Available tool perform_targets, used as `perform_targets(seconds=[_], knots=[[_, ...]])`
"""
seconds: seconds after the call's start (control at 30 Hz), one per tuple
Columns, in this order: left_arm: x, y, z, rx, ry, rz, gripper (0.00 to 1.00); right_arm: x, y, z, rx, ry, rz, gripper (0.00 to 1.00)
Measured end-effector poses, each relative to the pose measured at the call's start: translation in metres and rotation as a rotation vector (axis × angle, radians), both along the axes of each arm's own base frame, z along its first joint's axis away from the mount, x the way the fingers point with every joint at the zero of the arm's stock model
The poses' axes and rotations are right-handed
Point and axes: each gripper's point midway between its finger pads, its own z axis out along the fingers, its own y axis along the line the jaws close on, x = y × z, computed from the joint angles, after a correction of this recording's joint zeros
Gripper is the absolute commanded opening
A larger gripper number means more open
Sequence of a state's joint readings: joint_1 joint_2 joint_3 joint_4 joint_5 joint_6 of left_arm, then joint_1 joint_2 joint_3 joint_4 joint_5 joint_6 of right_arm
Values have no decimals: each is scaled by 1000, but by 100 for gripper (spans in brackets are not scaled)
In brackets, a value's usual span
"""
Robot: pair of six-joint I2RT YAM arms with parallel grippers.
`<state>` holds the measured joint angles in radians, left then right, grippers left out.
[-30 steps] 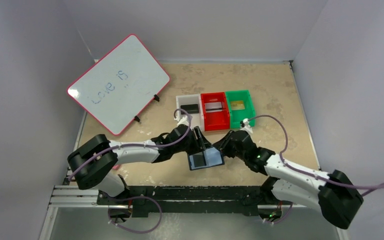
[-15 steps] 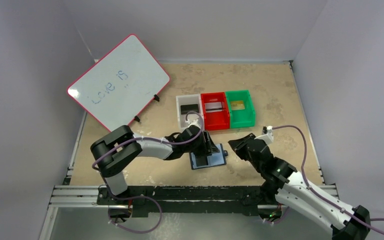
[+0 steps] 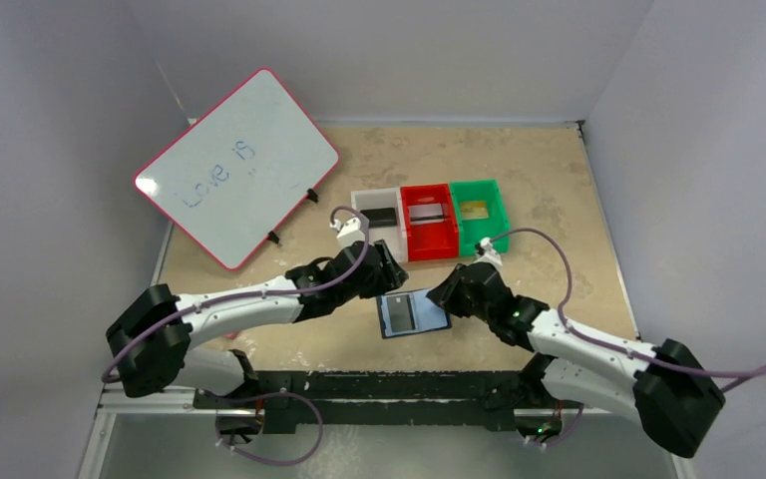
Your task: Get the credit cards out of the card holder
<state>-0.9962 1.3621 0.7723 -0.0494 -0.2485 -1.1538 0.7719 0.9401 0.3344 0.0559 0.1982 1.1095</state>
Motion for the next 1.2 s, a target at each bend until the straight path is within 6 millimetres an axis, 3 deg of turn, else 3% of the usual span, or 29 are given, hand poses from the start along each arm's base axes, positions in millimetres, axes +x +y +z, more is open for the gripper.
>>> perform_targets(seconds=[0.23,0.43,0.6,0.8,1.2], knots=[[-3,51,-22,168,3,108,58,-2,36,-9,-7,44,193,29],[-2,77,-7,194,-47,175,59,-4,54,-25,-42,78,323,30],[-3,80,-7,196,-49,178,59,-9,57,-38,-63,118,367,30],[-6,80,-15,211,-35,159,59,-9,58,-38,-67,120,374,30],[-22,52,-47,235,50,-15,51,-12,65,-42,-16,151,367,21]])
